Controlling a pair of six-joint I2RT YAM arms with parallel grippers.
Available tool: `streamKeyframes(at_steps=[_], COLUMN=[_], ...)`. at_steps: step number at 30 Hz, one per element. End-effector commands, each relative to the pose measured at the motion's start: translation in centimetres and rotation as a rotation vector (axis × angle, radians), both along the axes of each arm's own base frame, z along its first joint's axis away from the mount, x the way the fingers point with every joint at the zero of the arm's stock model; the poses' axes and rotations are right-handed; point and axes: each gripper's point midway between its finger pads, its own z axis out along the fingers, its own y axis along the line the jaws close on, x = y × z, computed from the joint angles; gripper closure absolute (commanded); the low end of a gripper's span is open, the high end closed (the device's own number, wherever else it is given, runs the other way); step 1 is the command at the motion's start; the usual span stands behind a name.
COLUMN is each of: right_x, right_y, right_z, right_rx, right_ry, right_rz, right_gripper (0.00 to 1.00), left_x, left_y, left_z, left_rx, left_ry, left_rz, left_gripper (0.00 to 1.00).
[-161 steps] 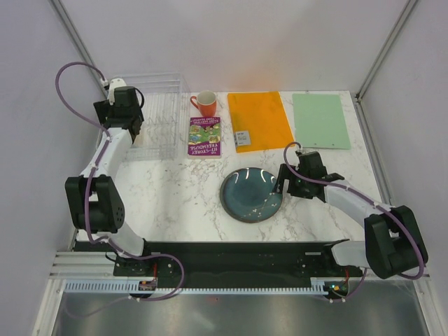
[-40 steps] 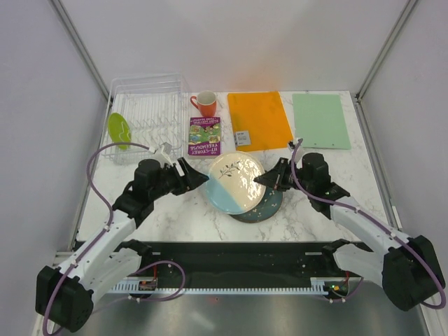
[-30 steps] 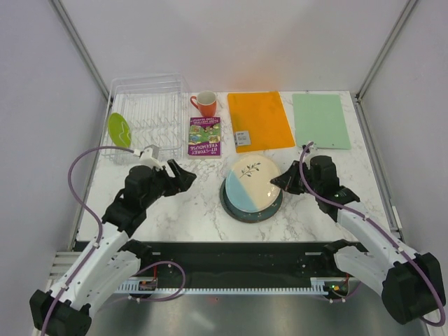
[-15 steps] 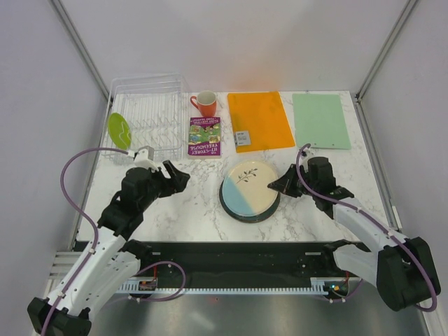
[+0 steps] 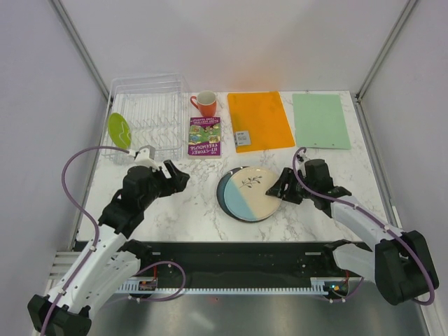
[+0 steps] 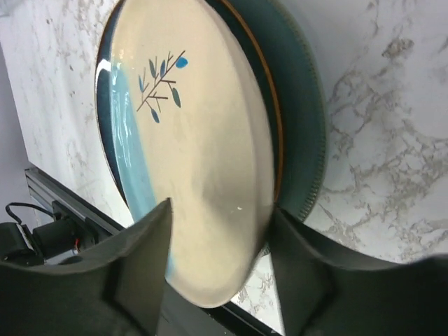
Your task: Unload the plates from the dish rack
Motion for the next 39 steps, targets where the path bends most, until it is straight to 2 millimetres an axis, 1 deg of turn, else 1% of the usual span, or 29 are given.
streamKeyframes(at_steps=[1,2,3,7,10,13,16,17,19,20,29,33,35,37,39], right_x=[0.2,0.1,0.1,-0.3,0.0,0.3,0.6,0.8,0.9,1.0,0.9,1.0,1.1,1.2,1.2], right_y=[-0.2,-0.3,-0.5,-1.4,-2.1,-2.3,-2.3,-2.2,-2.3,-2.0,0.0,0.3,0.7,0.8,0.8], right_z=[0.2,0.0,-0.1,-0.8,-0.9,-0.3,0.8,1.5,1.9,2.2,2.4,2.5,2.8,2.9,2.8], right_rx=[-0.038,-0.045,-0.058,-0.126,-0.174,-0.192,-0.196,-0.196,-0.194,-0.183,-0.102,-0.085,-0.06,-0.054,-0.055], right_ry=[-0.015,-0.01,-0.015,0.003,0.0,-0.009,-0.033,-0.051,-0.062,-0.066,-0.059,-0.06,-0.071,-0.074,-0.074], right_rz=[0.021,0.02,0.02,0.026,0.022,0.021,0.024,0.021,0.018,0.029,0.096,0.101,0.115,0.116,0.116], right_gripper=[0.31,0.28,0.22,0.2,0.19,0.2,0.21,0.21,0.2,0.2,0.21,0.21,0.2,0.2,0.2], left_x=[0.5,0.6,0.5,0.6,0.7,0.7,0.7,0.7,0.7,0.7,1.0,1.3,1.5,1.8,2.1], left_y=[0.2,0.2,0.2,0.3,0.7,0.8,1.0,1.0,1.2,1.2,1.4,1.7,1.8,1.9,2.0], left_z=[1.6,1.5,1.6,1.6,1.5,1.6,1.7,1.7,1.5,1.5,1.1,1.1,1.3,1.1,1.5], left_rx=[0.029,0.031,0.031,0.042,0.057,0.065,0.068,0.066,0.069,0.068,0.082,0.103,0.112,0.127,0.136], left_ry=[-0.044,-0.043,-0.043,-0.048,-0.045,-0.045,-0.046,-0.044,-0.041,-0.041,-0.028,-0.029,-0.031,-0.023,-0.03], left_rz=[-0.004,-0.004,-0.006,-0.003,0.009,0.016,0.025,0.028,0.037,0.037,0.05,0.061,0.067,0.075,0.083], left_gripper=[0.15,0.15,0.15,0.15,0.15,0.14,0.15,0.15,0.15,0.15,0.15,0.14,0.14,0.15,0.14])
